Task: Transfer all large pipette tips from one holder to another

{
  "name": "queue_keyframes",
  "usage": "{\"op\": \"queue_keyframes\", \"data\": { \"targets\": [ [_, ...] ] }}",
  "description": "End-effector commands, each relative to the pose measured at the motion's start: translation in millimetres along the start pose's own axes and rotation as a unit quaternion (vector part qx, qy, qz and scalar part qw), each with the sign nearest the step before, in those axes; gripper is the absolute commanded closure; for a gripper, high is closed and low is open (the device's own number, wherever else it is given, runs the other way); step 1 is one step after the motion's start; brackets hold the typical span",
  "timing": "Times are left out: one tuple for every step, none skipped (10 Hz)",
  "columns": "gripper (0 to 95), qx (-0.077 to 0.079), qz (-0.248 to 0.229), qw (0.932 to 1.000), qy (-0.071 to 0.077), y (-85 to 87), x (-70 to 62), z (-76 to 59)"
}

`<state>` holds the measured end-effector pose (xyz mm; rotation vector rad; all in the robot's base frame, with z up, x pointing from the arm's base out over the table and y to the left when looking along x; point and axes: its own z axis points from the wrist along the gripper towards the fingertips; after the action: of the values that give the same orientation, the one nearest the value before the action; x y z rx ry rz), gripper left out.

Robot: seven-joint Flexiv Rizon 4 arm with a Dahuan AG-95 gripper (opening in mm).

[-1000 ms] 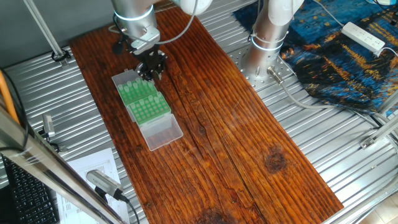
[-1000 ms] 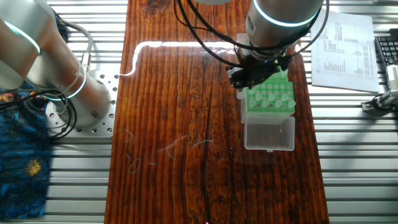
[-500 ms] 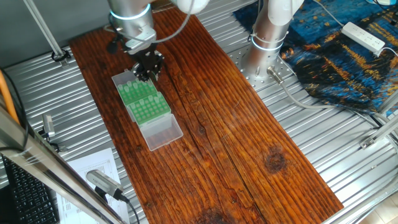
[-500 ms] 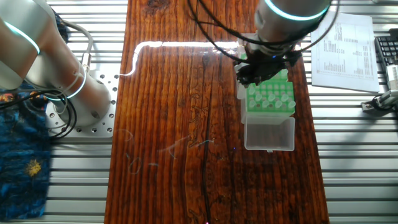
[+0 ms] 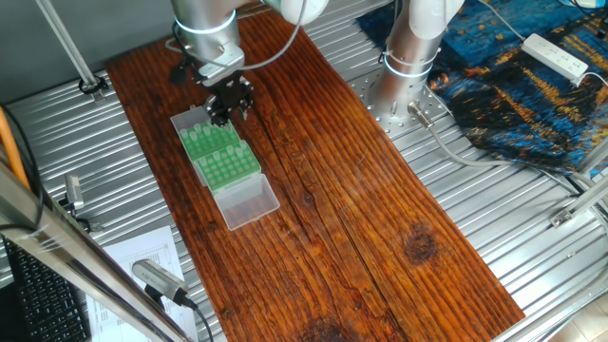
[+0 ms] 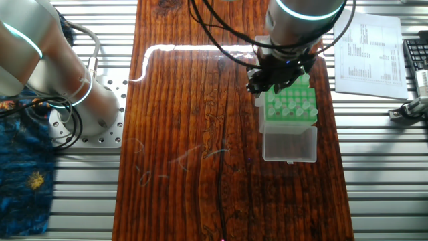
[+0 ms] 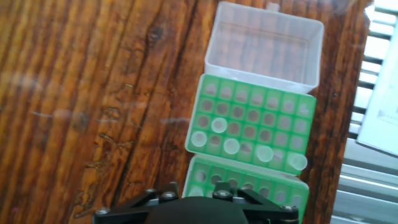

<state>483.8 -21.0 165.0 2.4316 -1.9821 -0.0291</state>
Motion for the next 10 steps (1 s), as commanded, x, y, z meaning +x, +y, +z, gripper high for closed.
{"op": "queue_keyframes", "data": {
  "targets": [
    [57.0,0.010,0.009,0.9999,0.002,2.6,0.1,1.5],
    [57.0,0.012,0.010,0.9999,0.002,2.3,0.6,2.6],
    [57.0,0.015,0.011,0.9998,0.002,2.1,0.9,3.3],
    [57.0,0.018,0.013,0.9997,0.003,2.0,1.2,4.0],
    [57.0,0.019,0.016,0.9997,0.003,1.9,1.3,4.4],
    [57.0,0.020,0.018,0.9996,0.004,1.9,1.3,4.4],
    [57.0,0.022,0.019,0.9996,0.006,1.7,1.6,5.2],
    [57.0,0.023,0.020,0.9995,0.005,1.1,1.9,6.9],
    [57.0,0.023,0.019,0.9995,0.005,0.8,2.5,8.5],
    [57.0,0.023,0.020,0.9995,0.004,0.8,2.6,9.0]
  ]
}}
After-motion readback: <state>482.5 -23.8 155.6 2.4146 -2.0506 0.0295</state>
